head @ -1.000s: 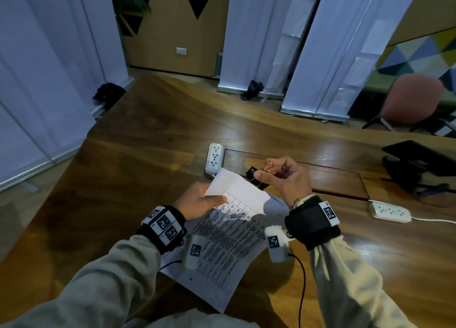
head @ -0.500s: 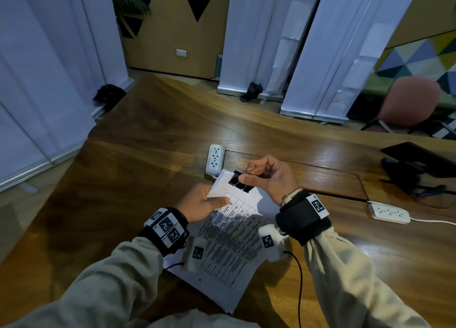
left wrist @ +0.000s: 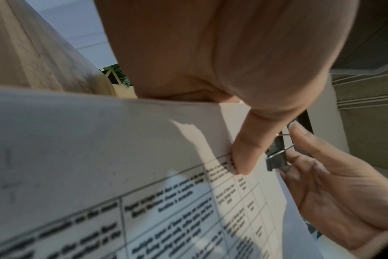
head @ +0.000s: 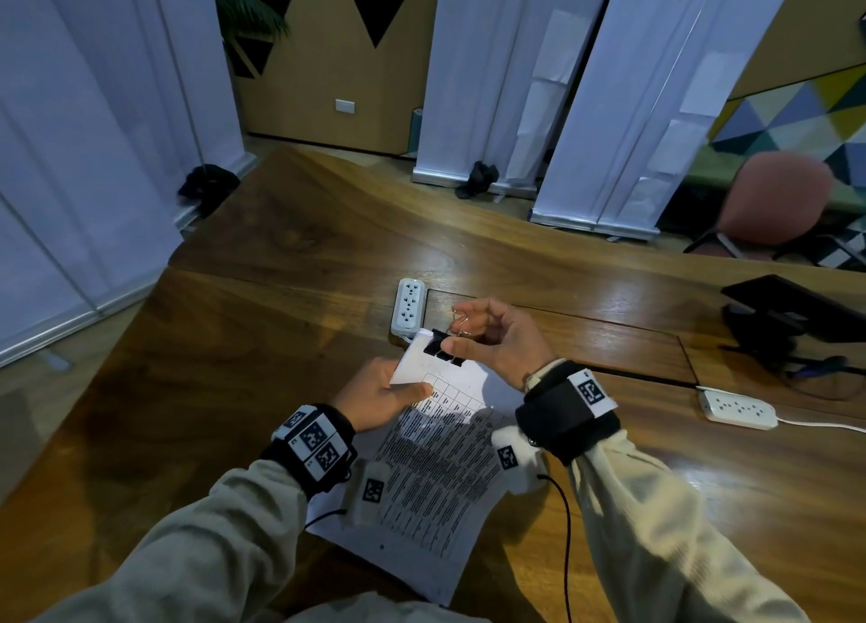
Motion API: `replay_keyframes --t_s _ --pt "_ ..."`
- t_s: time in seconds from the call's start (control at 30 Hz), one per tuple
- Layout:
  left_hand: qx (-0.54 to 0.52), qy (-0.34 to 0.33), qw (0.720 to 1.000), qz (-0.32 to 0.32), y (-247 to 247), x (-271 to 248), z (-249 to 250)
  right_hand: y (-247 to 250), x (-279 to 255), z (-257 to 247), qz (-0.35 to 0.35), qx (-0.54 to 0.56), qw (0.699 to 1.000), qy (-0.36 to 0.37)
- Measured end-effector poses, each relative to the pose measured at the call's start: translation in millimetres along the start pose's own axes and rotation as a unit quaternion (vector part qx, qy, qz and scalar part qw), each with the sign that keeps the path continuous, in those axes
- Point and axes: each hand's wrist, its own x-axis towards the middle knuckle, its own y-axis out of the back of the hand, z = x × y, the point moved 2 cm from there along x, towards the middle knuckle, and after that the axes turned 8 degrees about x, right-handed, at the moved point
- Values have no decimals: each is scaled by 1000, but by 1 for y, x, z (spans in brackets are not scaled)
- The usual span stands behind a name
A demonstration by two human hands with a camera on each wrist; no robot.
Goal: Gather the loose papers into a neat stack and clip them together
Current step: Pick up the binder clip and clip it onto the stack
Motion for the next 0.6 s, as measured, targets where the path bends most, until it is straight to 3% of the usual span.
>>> replay_keyframes --t_s 0.07,0.13,0.2,0.27,0.47,0.6 --pt "-4 10 1000 8 0 0 -1 -5 -6 -1 26 -114 992 45" --pt "-7 21 999 23 1 2 -2 -11 -13 -1 78 -232 957 154" --pt "-9 24 999 39 1 4 -4 -17 -17 3 121 -256 924 257" --pt "-13 34 998 58 1 6 -7 -23 -21 9 133 -272 901 310" --pt "-48 32 992 114 7 3 -10 -43 -35 25 55 -339 892 293" --pt "-33 7 993 109 7 -1 -11 -47 -36 27 8 -391 863 320"
